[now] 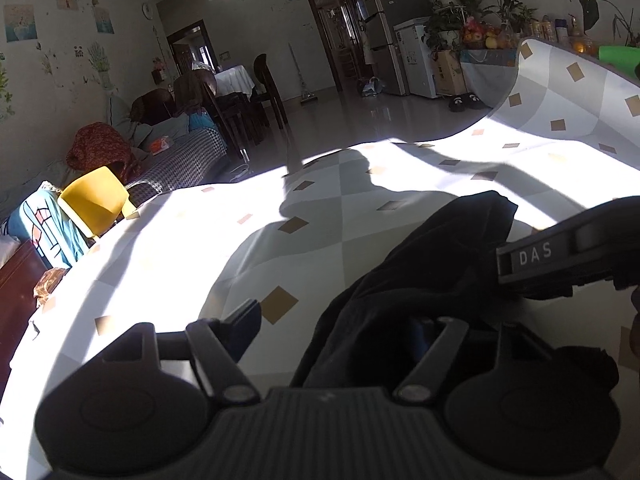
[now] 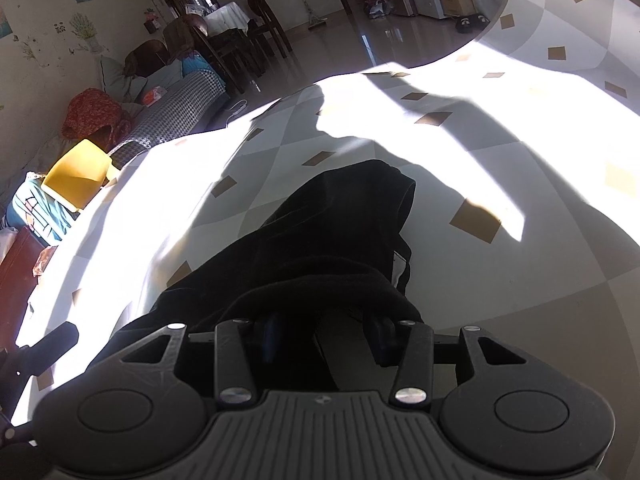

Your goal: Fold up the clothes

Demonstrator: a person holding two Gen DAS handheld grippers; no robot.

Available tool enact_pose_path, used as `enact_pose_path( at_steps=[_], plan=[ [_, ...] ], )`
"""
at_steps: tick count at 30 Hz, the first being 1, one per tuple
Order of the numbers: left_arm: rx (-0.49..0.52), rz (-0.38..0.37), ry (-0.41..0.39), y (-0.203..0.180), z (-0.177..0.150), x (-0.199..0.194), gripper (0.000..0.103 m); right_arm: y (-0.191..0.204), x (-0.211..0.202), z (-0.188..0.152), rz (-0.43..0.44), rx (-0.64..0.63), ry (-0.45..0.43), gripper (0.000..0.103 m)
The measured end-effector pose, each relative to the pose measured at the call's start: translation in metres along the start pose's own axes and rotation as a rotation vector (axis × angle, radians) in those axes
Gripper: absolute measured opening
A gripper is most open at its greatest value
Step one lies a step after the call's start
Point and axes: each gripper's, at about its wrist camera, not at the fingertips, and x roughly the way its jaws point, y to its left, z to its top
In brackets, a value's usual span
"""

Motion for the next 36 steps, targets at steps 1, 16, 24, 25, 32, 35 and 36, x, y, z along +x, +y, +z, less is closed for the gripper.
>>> enact_pose_path(
  at_steps=[1,16,24,25,32,35,36],
  plan=[
    [0.014,-0.003,-0.005,-0.003,0.001,0.0,0.07,0.0,0.0,0.0,0.001,-0.001,0.0,0.043],
    [0.189,-0.097,-0.054,-0.025,-0.006,-0.007,0.068,-0.001,0.003,0.006,0.039,0.063,0.005,0.043],
    [0.267,-0.143,-0.046,-0.034,-0.016,-0.01,0.071,0.002,0.003,0.007,0.058,0.065,0.008,0.043],
    [0.267,-0.147,-0.042,-0.033,-0.016,-0.011,0.071,0.002,0.003,0.007,0.062,0.067,0.008,0.043],
    [0.325,-0.189,-0.058,-0.035,-0.023,-0.022,0.081,0.006,-0.001,0.011,0.115,0.066,0.001,0.043],
    [0.374,-0.172,-0.075,-0.046,-0.026,-0.017,0.082,0.01,-0.001,0.012,0.125,0.046,-0.003,0.043],
    [0.39,-0.163,-0.079,-0.049,-0.026,-0.014,0.082,0.01,-0.001,0.013,0.128,0.041,-0.004,0.043]
  ],
)
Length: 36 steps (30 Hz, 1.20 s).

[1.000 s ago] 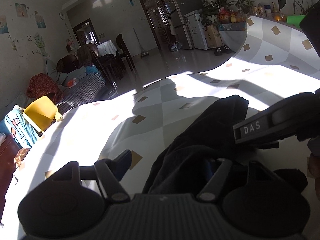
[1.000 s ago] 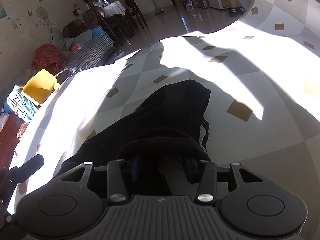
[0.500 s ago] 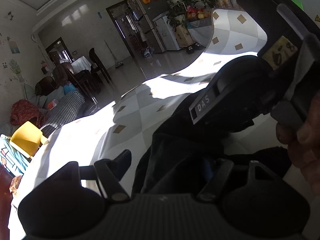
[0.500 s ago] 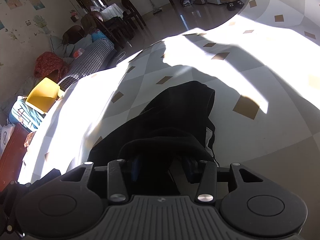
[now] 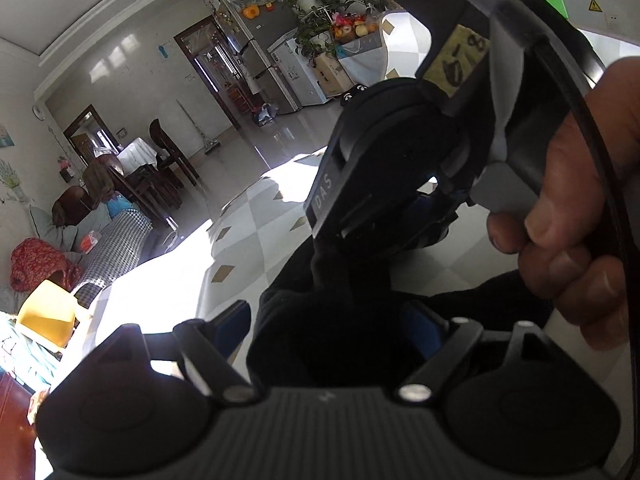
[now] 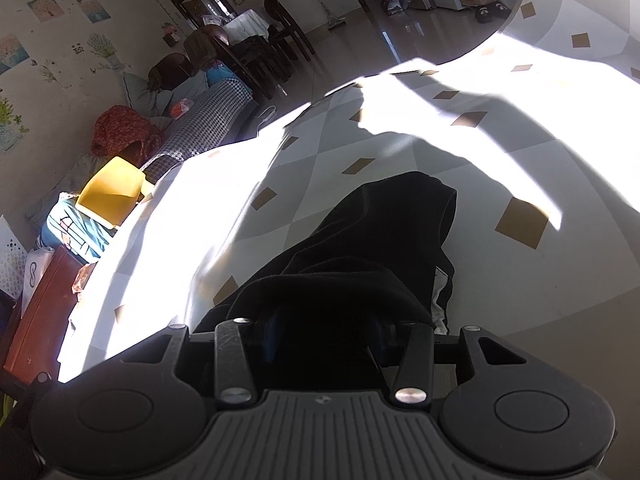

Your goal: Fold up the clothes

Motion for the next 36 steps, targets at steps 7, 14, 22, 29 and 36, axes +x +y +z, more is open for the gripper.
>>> enact_pose_path(
  at_steps=[7,14,22,29,36],
  plan=[
    [-0.009,-0.005,0.012,0.0,0.007,0.027,0.063,-0.002,0.001,0.003,0.017,0.0,0.007,0.043],
    [-0.143,-0.008,0.053,0.022,0.004,0.044,0.022,-0.006,0.003,0.003,0.006,0.013,0.026,0.043],
    [-0.45,0.064,0.126,0.078,0.001,0.052,0.021,-0.005,0.004,-0.001,0.043,0.018,0.082,0.044],
    [-0.624,0.043,0.178,0.132,-0.014,0.058,0.021,-0.005,0.006,-0.01,0.007,-0.023,0.106,0.045],
    [-0.701,0.035,0.195,0.148,-0.027,0.059,0.021,-0.004,0.031,-0.025,-0.102,-0.13,0.146,0.046]
  ],
)
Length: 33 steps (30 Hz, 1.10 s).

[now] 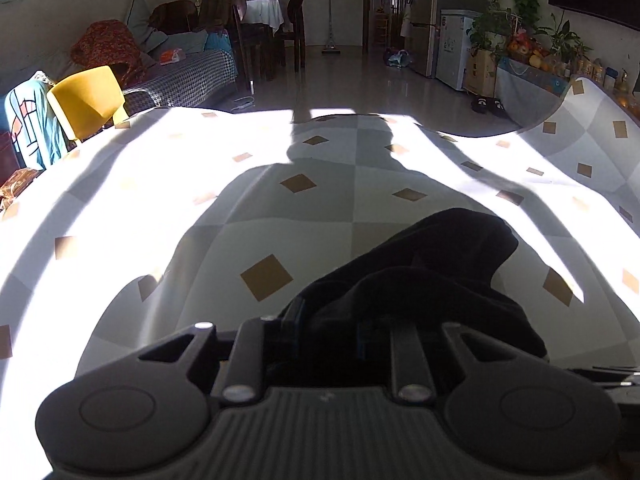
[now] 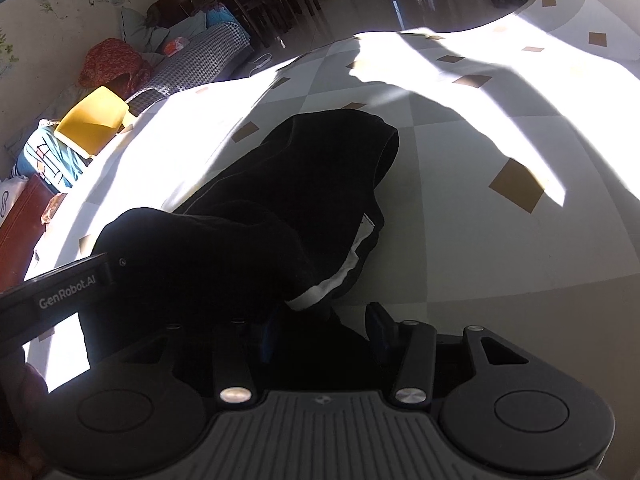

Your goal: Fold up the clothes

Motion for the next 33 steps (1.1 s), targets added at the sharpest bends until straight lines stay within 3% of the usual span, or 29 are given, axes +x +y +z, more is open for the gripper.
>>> enact_pose_path(
  at_steps=[6,9,11,13,17,20,26,33],
  plan=[
    [-0.009,0.006,0.006,-0.012,-0.006,-0.001,0.022,0.014,0.016,-0.012,-0.024,-0.098,0.02,0.057],
    [-0.015,0.014,0.01,-0.014,-0.007,0.0,0.023,0.022,0.02,-0.017,-0.048,-0.168,0.011,0.057],
    [-0.023,0.019,0.012,-0.015,-0.008,0.0,0.023,0.028,0.021,-0.021,-0.07,-0.219,0.007,0.054],
    [-0.028,0.025,0.01,-0.015,-0.007,-0.001,0.023,0.033,0.021,-0.025,-0.084,-0.257,0.002,0.037],
    [-0.02,0.061,-0.004,-0.015,-0.007,-0.005,0.023,0.04,0.018,-0.031,-0.097,-0.302,-0.015,0.03],
    [-0.02,0.101,-0.009,-0.012,-0.007,-0.007,0.023,0.04,0.012,-0.03,-0.128,-0.308,-0.029,0.016],
    [-0.071,0.149,0.019,0.003,-0.008,-0.005,0.023,0.025,0.005,-0.025,-0.191,-0.267,-0.021,0.015],
    [-0.15,0.196,0.109,0.024,-0.019,0.006,0.024,0.007,-0.003,-0.019,-0.249,-0.2,-0.004,0.015]
  ],
)
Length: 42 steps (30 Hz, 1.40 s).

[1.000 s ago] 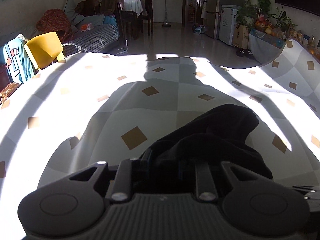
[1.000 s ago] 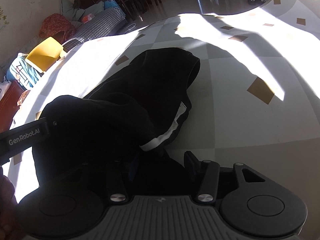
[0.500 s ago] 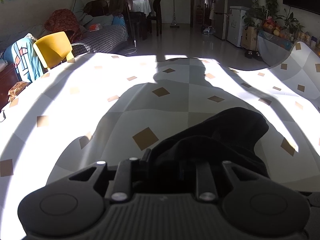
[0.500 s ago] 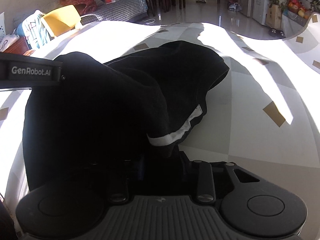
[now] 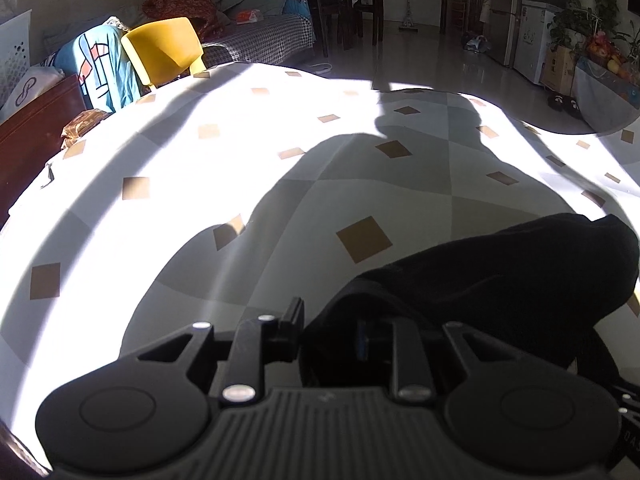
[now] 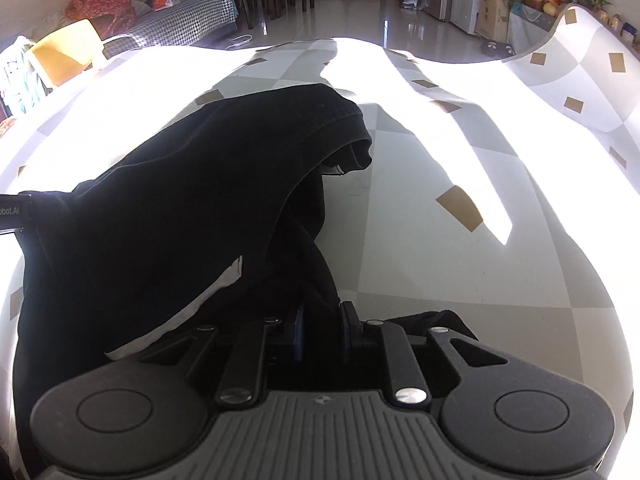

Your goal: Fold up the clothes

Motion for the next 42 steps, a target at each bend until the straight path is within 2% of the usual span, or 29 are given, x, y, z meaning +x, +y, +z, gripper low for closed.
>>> enact_pose_path(
  at_steps=[3,9,14,16,21,24,28,31,34,39,42],
  plan=[
    [-0.022,0.003,0.046,0.006,-0.005,0.009,0.026,-0.005,-0.001,0.0,-0.009,0.027,0.018,0.016],
    [0.046,0.062,0.026,0.0,-0.011,0.01,0.036,-0.017,-0.006,-0.003,-0.015,0.085,0.053,0.017],
    [0.062,0.058,-0.026,-0.004,-0.01,-0.003,0.046,-0.029,-0.012,-0.006,0.022,0.167,0.042,0.025],
    [0.066,0.052,-0.066,-0.005,-0.008,-0.013,0.057,-0.035,-0.016,-0.005,0.047,0.208,0.025,0.03],
    [0.089,0.024,-0.15,-0.011,-0.009,-0.036,0.073,-0.035,-0.027,-0.001,0.077,0.212,-0.043,0.042],
    [0.096,0.012,-0.186,-0.013,-0.012,-0.048,0.075,-0.032,-0.023,-0.001,0.116,0.211,-0.029,0.046],
    [0.078,0.011,-0.215,-0.011,-0.014,-0.059,0.083,-0.026,-0.017,-0.001,0.093,0.167,-0.027,0.047],
    [0.075,0.023,-0.234,-0.009,-0.014,-0.063,0.083,-0.022,-0.012,-0.002,0.089,0.153,-0.02,0.05],
    [0.085,-0.068,-0.221,-0.011,-0.014,-0.066,0.083,-0.018,-0.009,-0.004,0.075,0.135,-0.014,0.052],
    [0.186,-0.18,-0.186,-0.035,-0.028,-0.062,0.086,-0.016,-0.005,-0.005,0.058,0.129,-0.009,0.054],
    [0.257,-0.19,-0.175,-0.051,-0.038,-0.058,0.086,-0.017,-0.003,-0.005,0.057,0.139,-0.007,0.055]
  ],
)
